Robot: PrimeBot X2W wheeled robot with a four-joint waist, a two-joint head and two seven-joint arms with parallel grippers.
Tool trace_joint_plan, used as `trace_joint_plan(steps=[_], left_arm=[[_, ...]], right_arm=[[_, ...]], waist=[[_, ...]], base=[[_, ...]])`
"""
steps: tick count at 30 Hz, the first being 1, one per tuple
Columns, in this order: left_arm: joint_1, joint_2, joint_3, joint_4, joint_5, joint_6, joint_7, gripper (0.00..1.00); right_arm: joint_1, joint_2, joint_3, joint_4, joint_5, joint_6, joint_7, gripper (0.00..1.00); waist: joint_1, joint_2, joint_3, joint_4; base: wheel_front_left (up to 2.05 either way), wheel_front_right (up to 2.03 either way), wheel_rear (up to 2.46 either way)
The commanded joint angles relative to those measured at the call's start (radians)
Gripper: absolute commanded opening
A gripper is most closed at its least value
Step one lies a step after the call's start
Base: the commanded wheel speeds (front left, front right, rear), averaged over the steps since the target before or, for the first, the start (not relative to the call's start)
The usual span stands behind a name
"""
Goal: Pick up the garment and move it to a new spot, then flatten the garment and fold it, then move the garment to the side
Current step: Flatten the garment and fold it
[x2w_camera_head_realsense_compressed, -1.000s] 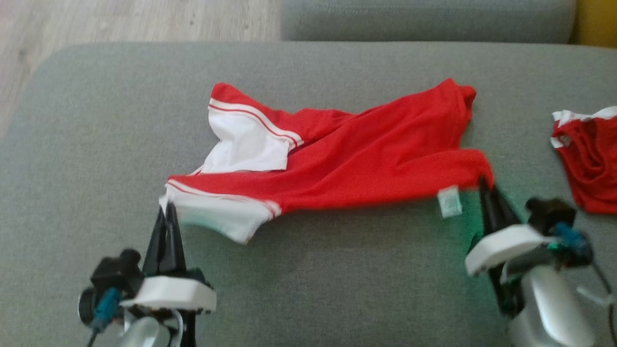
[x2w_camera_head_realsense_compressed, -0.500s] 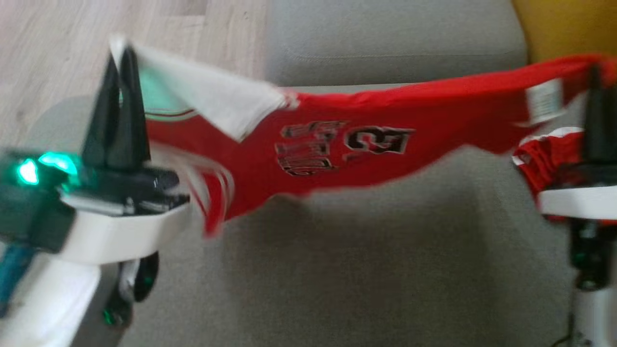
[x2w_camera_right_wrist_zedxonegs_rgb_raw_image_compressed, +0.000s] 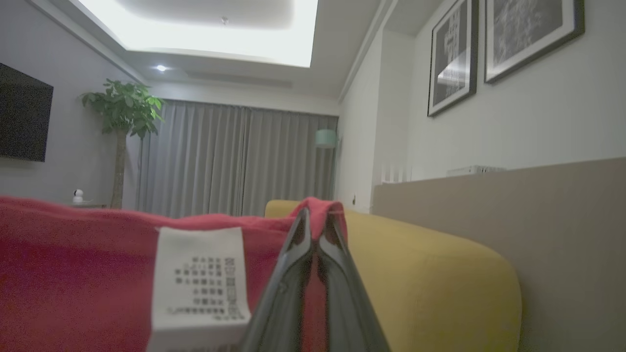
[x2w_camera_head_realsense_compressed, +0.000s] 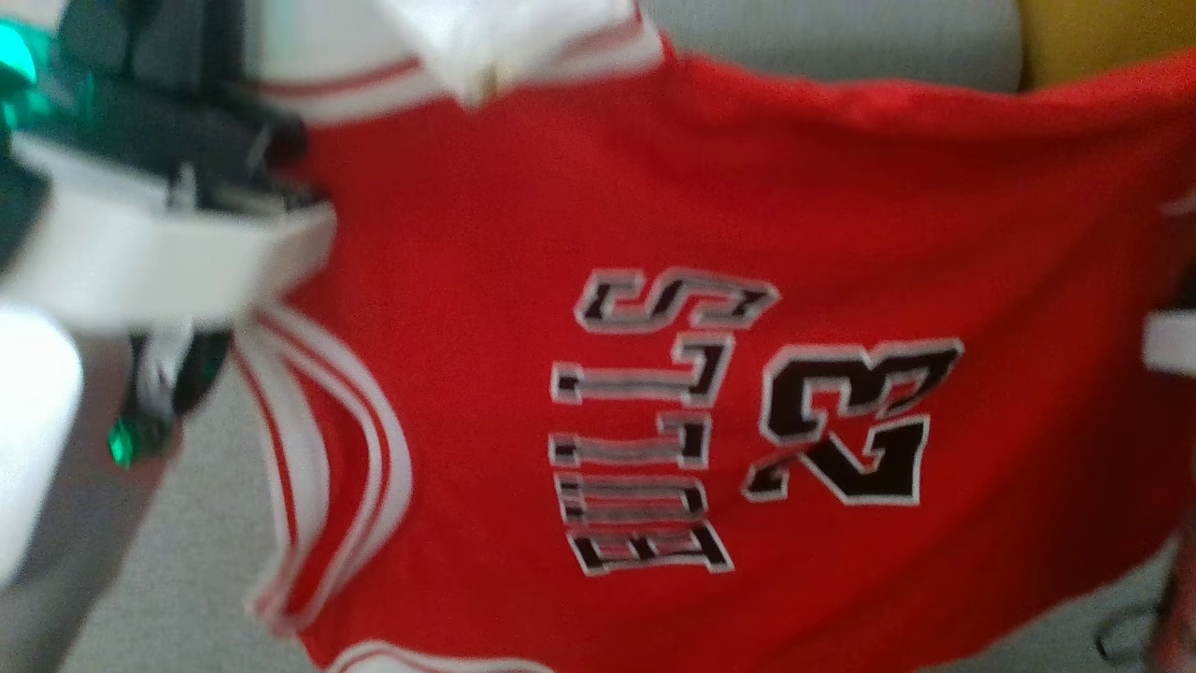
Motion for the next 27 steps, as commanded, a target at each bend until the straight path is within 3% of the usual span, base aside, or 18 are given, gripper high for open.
trace_joint_plan(steps=[1, 6, 7, 12, 17, 20, 27], left_arm=[[-0.114, 0.03, 0.038, 0.043, -0.001, -0.023, 0.01, 0.0], [-0.31, 0.018, 0.02, 0.243, 0.029, -0.093, -0.011, 0.0], [-0.31, 0.018, 0.02, 0.243, 0.029, -0.093, -0.011, 0.0], [-0.508, -0.012, 0.002, 0.459, 0.077, -0.142, -0.069, 0.0], [-0.652, -0.066, -0.016, 0.653, 0.106, -0.16, -0.137, 0.0], [-0.7, -0.117, -0.033, 0.776, 0.105, -0.17, -0.178, 0.0], [-0.639, -0.194, -0.044, 0.881, 0.058, -0.174, -0.26, 0.0]], right_arm=[[-0.116, -0.004, 0.054, 0.023, -0.009, -0.001, 0.021, 0.0], [-0.364, -0.045, 0.115, 0.252, -0.034, -0.001, 0.033, 0.0], [-0.364, -0.045, 0.115, 0.252, -0.034, -0.001, 0.033, 0.0], [-0.63, -0.064, 0.157, 0.508, -0.076, -0.001, 0.004, 0.0], [-0.837, -0.053, 0.15, 0.733, -0.145, -0.001, -0.046, 0.0], [-0.925, -0.041, 0.144, 0.89, -0.204, -0.001, -0.077, 0.0], [-0.945, -0.026, 0.073, 1.078, -0.297, -0.001, -0.166, 0.0]], waist=[[0.0, 0.0, 0.084, -0.012], [0.0, 0.0, 0.185, -0.03], [0.0, 0.0, 0.185, -0.03], [0.0, 0.0, 0.238, -0.038], [0.0, 0.0, 0.278, -0.028], [0.0, 0.0, 0.327, -0.006], [0.0, 0.0, 0.448, 0.036]], base=[[0.0, 0.0, 0.0], [0.0, 0.0, 0.0], [0.0, 0.0, 0.0], [0.0, 0.0, 0.0], [0.0, 0.0, 0.0], [0.0, 0.0, 0.0], [0.0, 0.0, 0.0]])
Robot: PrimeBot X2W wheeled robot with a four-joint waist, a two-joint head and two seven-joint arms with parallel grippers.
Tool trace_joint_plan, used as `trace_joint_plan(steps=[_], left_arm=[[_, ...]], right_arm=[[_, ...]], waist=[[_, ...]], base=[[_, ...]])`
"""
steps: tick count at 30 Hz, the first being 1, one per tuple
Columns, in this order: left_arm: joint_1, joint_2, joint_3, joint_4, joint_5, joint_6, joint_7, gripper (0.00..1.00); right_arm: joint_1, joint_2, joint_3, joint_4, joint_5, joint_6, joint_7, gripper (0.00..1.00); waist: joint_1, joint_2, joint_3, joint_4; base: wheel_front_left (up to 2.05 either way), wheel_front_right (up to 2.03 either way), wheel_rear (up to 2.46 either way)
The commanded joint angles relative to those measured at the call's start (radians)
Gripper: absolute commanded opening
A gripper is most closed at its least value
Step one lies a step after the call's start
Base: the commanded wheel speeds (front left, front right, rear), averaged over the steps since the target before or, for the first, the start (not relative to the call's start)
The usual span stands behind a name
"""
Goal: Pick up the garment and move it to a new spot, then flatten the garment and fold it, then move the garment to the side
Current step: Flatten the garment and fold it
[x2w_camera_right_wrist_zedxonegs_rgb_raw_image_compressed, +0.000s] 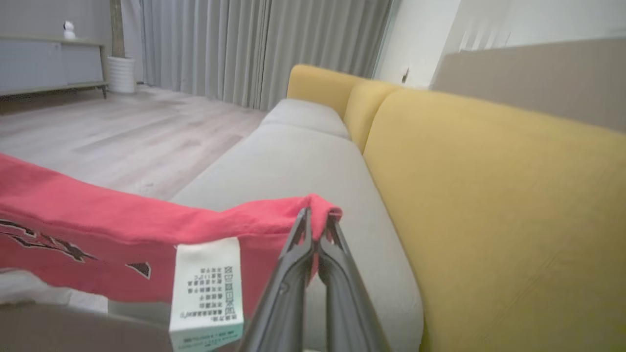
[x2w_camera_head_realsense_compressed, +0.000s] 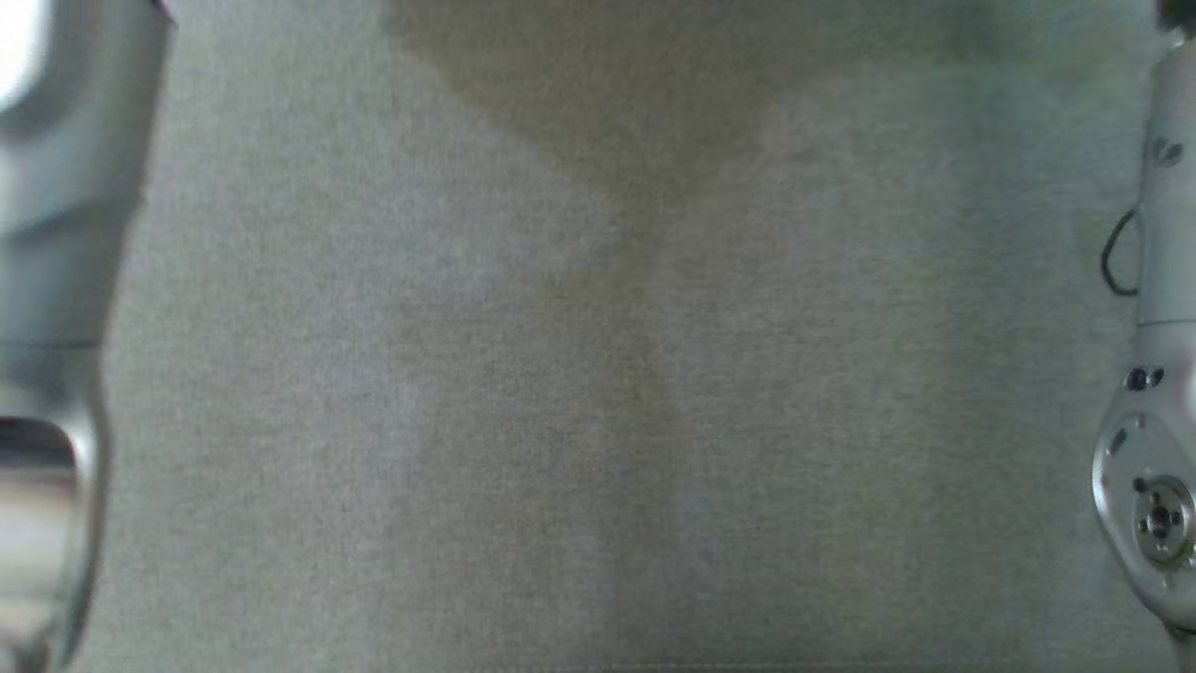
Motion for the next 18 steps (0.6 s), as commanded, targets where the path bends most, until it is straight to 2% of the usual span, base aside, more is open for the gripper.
trace_joint_plan(steps=[1, 6, 10, 14, 18], left_arm=[[0.002, 0.032, 0.016, -0.015, -0.007, -0.001, -0.012, 0.0], [0.129, 0.008, 0.014, 0.014, -0.048, -0.009, -0.079, 0.0], [0.247, 0.021, 0.033, -0.004, -0.084, -0.007, -0.117, 0.0], [0.383, 0.04, 0.068, -0.075, -0.119, 0.012, -0.142, 0.0], [0.532, 0.063, 0.095, -0.178, -0.134, 0.039, -0.154, 0.0]], right_arm=[[-0.019, 0.029, 0.0, -0.017, -0.009, -0.001, -0.02, 0.0], [0.046, 0.04, -0.025, 0.082, -0.036, -0.001, -0.113, 0.0], [0.098, 0.045, -0.03, 0.127, -0.025, -0.001, -0.185, 0.0], [0.163, 0.047, -0.029, 0.132, 0.012, -0.001, -0.239, 0.0], [0.243, 0.048, 0.005, 0.102, 0.099, -0.001, -0.269, 0.0]], waist=[[-0.0003, 0.0, 0.049, 0.023], [-0.0003, 0.0, 0.079, 0.028], [-0.0003, 0.0, 0.071, 0.019], [-0.0003, 0.0, 0.045, 0.014], [-0.0003, 0.0, 0.008, 0.01]], base=[[0.0, 0.0, 0.0], [0.0, 0.0, 0.0], [0.0, 0.0, 0.0], [0.0, 0.0, 0.0], [0.0, 0.0, 0.0]])
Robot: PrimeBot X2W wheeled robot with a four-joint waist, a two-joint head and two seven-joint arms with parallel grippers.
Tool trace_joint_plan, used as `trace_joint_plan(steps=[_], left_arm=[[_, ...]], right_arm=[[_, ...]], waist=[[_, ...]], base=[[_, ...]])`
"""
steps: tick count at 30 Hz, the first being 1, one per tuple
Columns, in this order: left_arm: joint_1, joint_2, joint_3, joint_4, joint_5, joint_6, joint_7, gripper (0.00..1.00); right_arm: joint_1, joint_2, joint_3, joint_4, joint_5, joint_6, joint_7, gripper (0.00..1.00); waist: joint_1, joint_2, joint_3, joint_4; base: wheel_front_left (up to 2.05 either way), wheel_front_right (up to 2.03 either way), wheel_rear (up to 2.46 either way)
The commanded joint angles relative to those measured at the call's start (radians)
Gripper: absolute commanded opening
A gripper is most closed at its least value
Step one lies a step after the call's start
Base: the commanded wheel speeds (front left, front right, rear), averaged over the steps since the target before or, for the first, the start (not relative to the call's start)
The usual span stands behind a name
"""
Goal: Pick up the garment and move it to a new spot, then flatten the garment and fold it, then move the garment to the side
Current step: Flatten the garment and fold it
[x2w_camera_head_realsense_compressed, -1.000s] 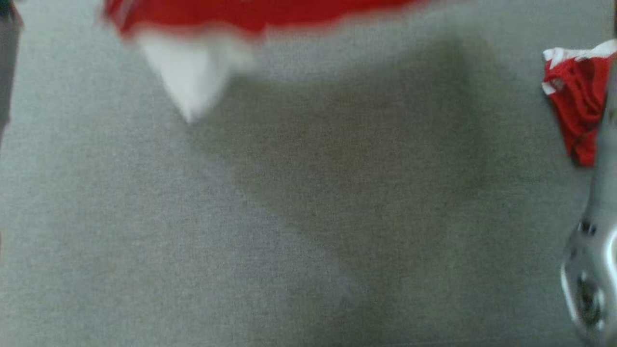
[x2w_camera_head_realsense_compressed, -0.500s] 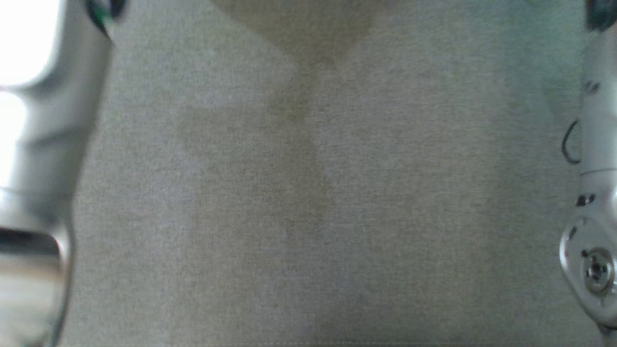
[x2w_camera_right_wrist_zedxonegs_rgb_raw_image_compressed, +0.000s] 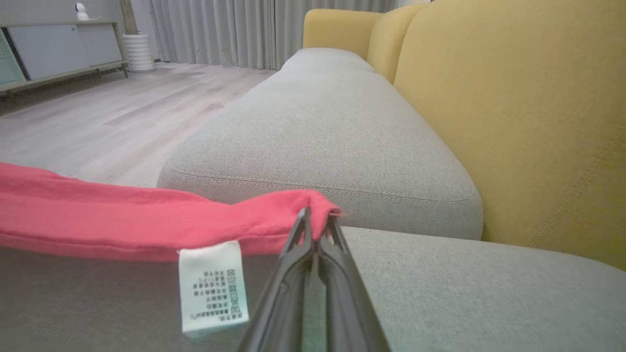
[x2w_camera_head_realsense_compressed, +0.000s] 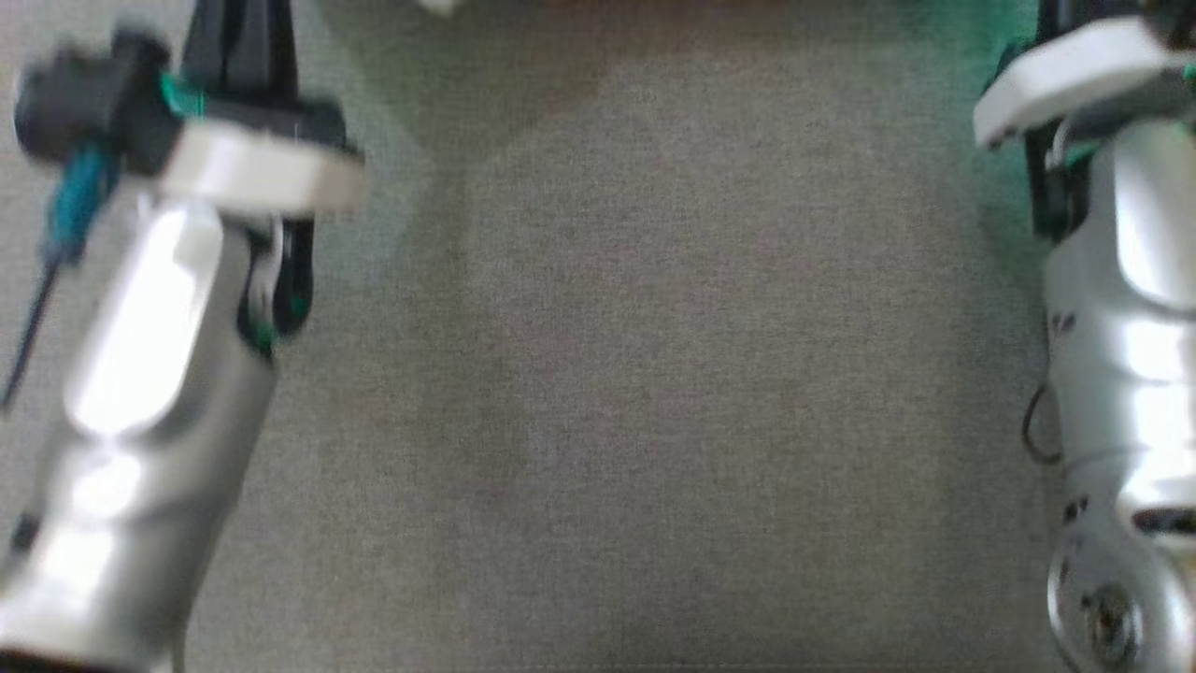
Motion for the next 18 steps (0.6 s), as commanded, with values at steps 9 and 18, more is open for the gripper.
trace_joint_plan(steps=[9, 18], left_arm=[[0.373, 0.083, 0.08, -0.264, -0.025, 0.071, -0.016, 0.0], [0.761, 0.098, 0.043, -0.473, -0.047, 0.161, 0.018, 0.0]], right_arm=[[0.297, 0.021, 0.116, -0.189, 0.175, -0.001, -0.029, 0.0], [0.731, 0.021, 0.122, -0.461, 0.276, -0.001, 0.071, 0.0]], waist=[[0.0002, 0.0, -0.179, -0.016], [0.0002, 0.0, -0.397, -0.007]], base=[[0.0, 0.0, 0.0], [0.0, 0.0, 0.0]])
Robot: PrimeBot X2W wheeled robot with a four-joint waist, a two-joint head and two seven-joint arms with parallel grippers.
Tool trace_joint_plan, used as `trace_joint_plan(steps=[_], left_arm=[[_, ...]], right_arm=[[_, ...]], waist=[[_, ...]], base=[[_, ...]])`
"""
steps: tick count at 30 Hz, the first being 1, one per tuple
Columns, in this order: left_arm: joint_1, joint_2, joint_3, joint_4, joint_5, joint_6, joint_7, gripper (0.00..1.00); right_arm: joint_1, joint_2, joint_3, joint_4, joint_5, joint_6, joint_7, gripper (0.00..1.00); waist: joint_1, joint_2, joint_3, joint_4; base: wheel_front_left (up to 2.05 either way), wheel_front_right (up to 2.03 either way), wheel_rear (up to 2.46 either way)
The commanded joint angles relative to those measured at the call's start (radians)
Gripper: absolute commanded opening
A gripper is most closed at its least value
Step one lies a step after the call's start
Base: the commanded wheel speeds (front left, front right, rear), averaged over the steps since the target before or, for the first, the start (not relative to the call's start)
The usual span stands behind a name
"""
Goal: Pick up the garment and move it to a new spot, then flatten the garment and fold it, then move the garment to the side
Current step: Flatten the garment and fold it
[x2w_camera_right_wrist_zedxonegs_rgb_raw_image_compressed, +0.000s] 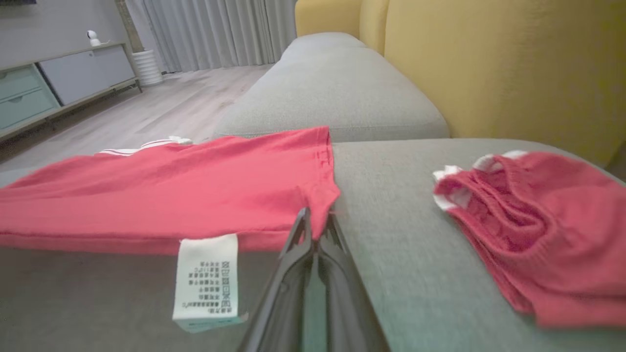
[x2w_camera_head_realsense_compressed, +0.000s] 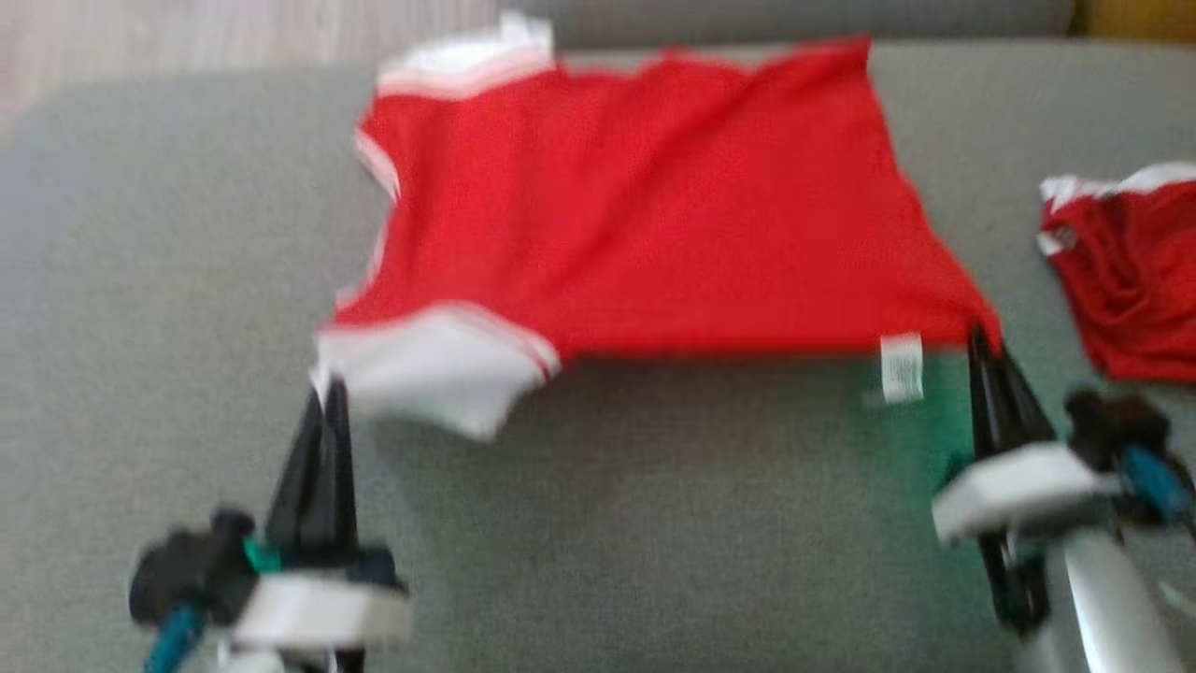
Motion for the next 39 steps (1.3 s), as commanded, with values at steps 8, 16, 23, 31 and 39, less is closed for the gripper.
trace_joint_plan(steps=[8, 16, 23, 31, 39], left_arm=[[0.177, 0.056, -0.005, -0.186, -0.032, 0.068, 0.084, 0.0], [0.196, 0.044, -0.027, -0.139, -0.083, 0.048, 0.125, 0.0], [0.14, 0.026, -0.037, -0.068, -0.101, 0.016, 0.131, 0.0], [-0.048, 0.009, -0.058, 0.026, -0.074, -0.031, 0.162, 0.0], [-0.264, 0.003, -0.049, 0.129, -0.052, -0.077, 0.188, 0.0]], right_arm=[[0.274, 0.002, 0.009, -0.305, 0.052, -0.001, 0.16, 0.0], [0.332, 0.002, -0.005, -0.361, 0.033, -0.001, 0.282, 0.0], [0.306, 0.002, 0.002, -0.322, 0.059, -0.001, 0.305, 0.0], [0.218, 0.002, 0.0, -0.283, 0.1, -0.001, 0.319, 0.0], [0.075, 0.002, -0.038, -0.224, 0.132, -0.001, 0.324, 0.0]], waist=[[0.0004, -0.0001, -0.119, 0.005], [0.0004, -0.0001, -0.119, 0.008], [0.0004, -0.0001, -0.095, 0.008], [0.0004, -0.0001, -0.044, -0.001], [0.0004, -0.0001, 0.022, -0.011]], base=[[0.0, 0.0, 0.0], [0.0, 0.0, 0.0], [0.0, 0.0, 0.0], [0.0, 0.0, 0.0], [0.0, 0.0, 0.0]])
